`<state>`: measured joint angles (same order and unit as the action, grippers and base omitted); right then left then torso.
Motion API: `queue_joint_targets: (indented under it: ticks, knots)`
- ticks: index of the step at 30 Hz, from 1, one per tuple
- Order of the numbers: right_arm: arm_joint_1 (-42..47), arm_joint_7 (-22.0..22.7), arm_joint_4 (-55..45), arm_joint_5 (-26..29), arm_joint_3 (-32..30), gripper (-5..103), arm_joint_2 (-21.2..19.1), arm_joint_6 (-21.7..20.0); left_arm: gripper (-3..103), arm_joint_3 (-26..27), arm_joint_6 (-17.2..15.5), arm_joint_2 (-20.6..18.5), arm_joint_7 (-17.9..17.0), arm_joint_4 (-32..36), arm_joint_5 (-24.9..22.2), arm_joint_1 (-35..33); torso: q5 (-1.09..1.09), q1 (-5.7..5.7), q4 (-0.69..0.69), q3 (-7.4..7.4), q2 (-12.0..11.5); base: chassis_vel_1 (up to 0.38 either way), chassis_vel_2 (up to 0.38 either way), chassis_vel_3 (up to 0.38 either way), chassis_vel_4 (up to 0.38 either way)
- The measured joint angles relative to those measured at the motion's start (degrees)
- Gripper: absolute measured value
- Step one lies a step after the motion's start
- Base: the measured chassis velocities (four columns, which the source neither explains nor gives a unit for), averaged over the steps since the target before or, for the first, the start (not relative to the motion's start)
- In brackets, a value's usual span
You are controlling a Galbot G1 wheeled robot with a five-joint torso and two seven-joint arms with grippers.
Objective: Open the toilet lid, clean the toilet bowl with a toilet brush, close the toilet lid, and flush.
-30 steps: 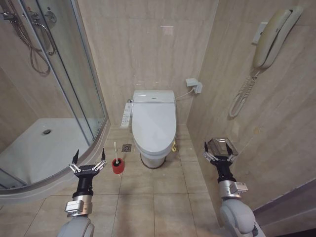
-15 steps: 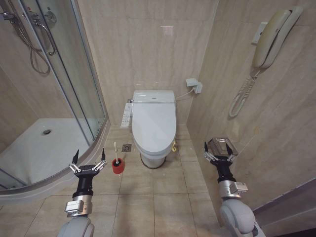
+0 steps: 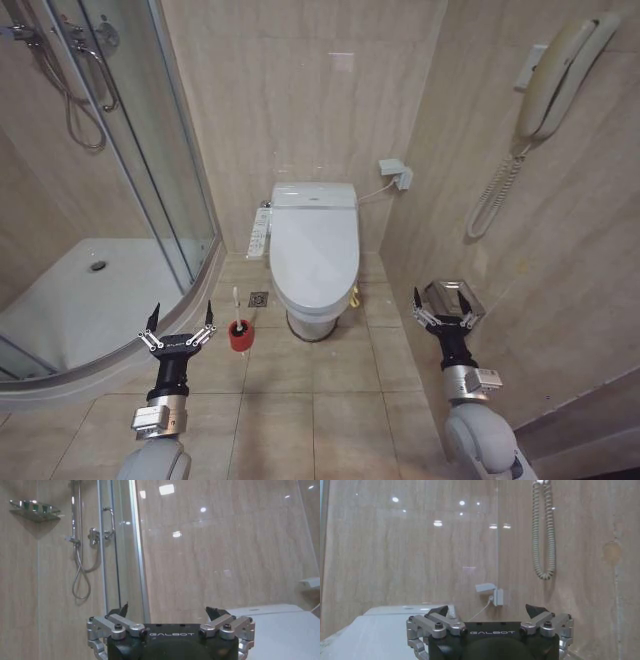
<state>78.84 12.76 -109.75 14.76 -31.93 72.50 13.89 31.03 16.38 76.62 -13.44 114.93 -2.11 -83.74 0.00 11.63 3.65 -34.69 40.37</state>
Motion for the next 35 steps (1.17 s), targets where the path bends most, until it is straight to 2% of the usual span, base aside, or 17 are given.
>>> queue_joint_targets:
  ticks: [35]
  knots:
    - [0.0, 0.0, 0.0, 0.0, 0.0, 100, 0.0, 0.0, 100, 0.0, 0.0, 0.0, 0.0, 0.0, 0.0, 0.0, 0.0, 0.0, 0.02, 0.0, 0.0, -0.002, -0.003, -0.002, -0.002]
